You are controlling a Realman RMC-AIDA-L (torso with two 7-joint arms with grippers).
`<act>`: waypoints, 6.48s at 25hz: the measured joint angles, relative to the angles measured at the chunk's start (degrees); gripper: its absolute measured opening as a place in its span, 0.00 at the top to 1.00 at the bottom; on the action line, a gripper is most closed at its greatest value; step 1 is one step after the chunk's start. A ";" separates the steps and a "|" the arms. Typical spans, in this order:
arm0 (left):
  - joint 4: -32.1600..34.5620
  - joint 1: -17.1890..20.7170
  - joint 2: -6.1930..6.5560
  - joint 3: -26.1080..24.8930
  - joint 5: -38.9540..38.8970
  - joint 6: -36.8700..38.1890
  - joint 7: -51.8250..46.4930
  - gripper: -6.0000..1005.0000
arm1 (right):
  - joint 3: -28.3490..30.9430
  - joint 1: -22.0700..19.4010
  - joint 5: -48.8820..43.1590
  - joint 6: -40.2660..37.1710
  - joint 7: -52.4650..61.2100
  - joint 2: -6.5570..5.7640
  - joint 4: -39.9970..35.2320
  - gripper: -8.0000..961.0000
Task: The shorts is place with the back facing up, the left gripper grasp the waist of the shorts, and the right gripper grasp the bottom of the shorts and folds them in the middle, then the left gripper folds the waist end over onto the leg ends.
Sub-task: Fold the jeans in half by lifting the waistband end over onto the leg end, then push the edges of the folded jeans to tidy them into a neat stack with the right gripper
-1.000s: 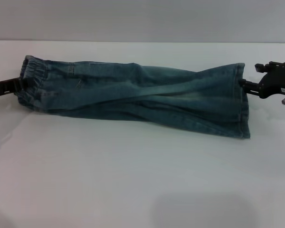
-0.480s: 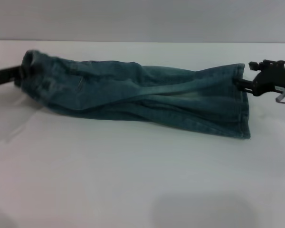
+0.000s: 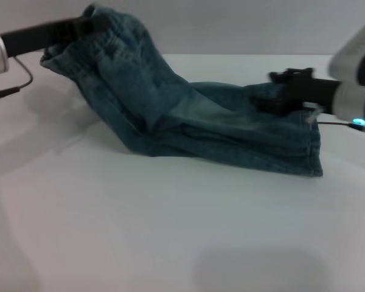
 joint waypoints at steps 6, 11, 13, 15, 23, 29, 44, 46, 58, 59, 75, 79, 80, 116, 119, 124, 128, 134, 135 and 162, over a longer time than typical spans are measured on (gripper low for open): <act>0.14 -2.80 -0.10 0.01 -1.07 2.46 0.00 0.95 | -13.10 1.64 9.95 0.35 0.85 0.03 0.86 0.33; 0.22 -3.89 -0.07 0.07 -1.11 2.97 -0.01 0.95 | -22.08 2.22 15.32 0.38 0.90 0.04 0.08 0.33; 0.23 -3.99 -0.14 0.10 -1.11 3.15 -0.01 0.95 | -24.09 2.60 15.91 0.41 1.06 0.11 -0.13 0.33; 0.23 -4.02 -0.20 0.14 -1.11 3.52 -0.02 0.95 | -26.00 2.97 17.04 0.42 1.21 0.15 -0.38 0.33; 0.23 -3.91 -0.21 0.17 -2.42 5.51 -0.04 0.95 | -30.42 3.55 18.68 0.46 2.22 0.11 -3.01 0.33; 0.96 -3.90 -0.27 0.16 -4.68 7.32 -0.04 0.95 | -32.75 4.49 18.71 2.26 2.81 0.18 -3.14 0.33; 4.55 -5.08 -0.24 0.78 -5.96 10.02 -0.51 0.95 | -42.44 7.51 22.51 2.88 7.42 0.16 -5.47 0.33; 4.56 -5.11 -0.23 0.81 -5.95 10.02 -0.43 0.95 | -42.75 7.80 22.46 2.86 7.78 0.14 -5.58 0.33; 3.98 -4.42 -0.29 0.78 -5.53 9.17 0.63 0.95 | -43.33 8.06 22.24 2.83 9.00 -0.10 -5.69 0.33; 3.97 -4.24 -0.29 0.78 -5.51 8.91 0.64 0.95 | -43.18 7.47 22.23 2.97 9.07 -0.13 -5.56 0.33; 3.05 -3.10 -0.42 4.15 -3.85 6.94 1.35 0.95 | -31.49 -5.47 21.86 5.52 11.57 -0.77 -7.14 0.33; 3.04 -3.51 -0.64 6.90 -4.20 6.05 0.99 0.95 | -24.58 -7.53 21.86 7.39 10.86 -0.81 -7.79 0.33; 3.04 -3.67 -0.69 7.28 -4.25 5.85 0.91 0.95 | -23.07 -7.84 21.89 8.22 10.46 -0.82 -7.80 0.33; 0.97 -7.21 -1.01 22.26 -10.37 4.43 -1.77 0.61 | 2.76 -6.92 29.18 9.58 -3.50 -0.52 -0.31 0.33; 1.08 -7.16 -0.87 22.61 -9.37 4.52 -1.77 0.52 | 2.62 -6.83 29.20 9.50 -3.51 -0.50 -0.29 0.33; 3.15 -7.58 -0.70 22.92 -2.60 4.76 -2.55 0.32 | 2.35 -6.70 29.25 9.40 -3.61 -0.40 -0.24 0.33; 6.25 -8.33 -0.75 22.99 2.84 5.10 -4.39 0.17 | 2.33 -6.58 29.25 8.85 -3.67 -0.38 -0.24 0.33; 7.61 -8.20 -0.84 22.35 3.91 4.22 -4.95 0.17 | 2.25 -6.49 29.26 7.75 -3.69 -0.38 -0.24 0.33; 7.61 -8.20 -0.84 22.35 3.91 4.22 -4.95 0.17 | 2.25 -6.49 29.25 7.63 -3.69 -0.38 -0.24 0.33; 5.48 9.85 -0.77 18.46 -22.65 -9.51 11.33 0.17 | -5.45 12.45 -14.11 -20.40 44.85 -7.90 -6.78 0.33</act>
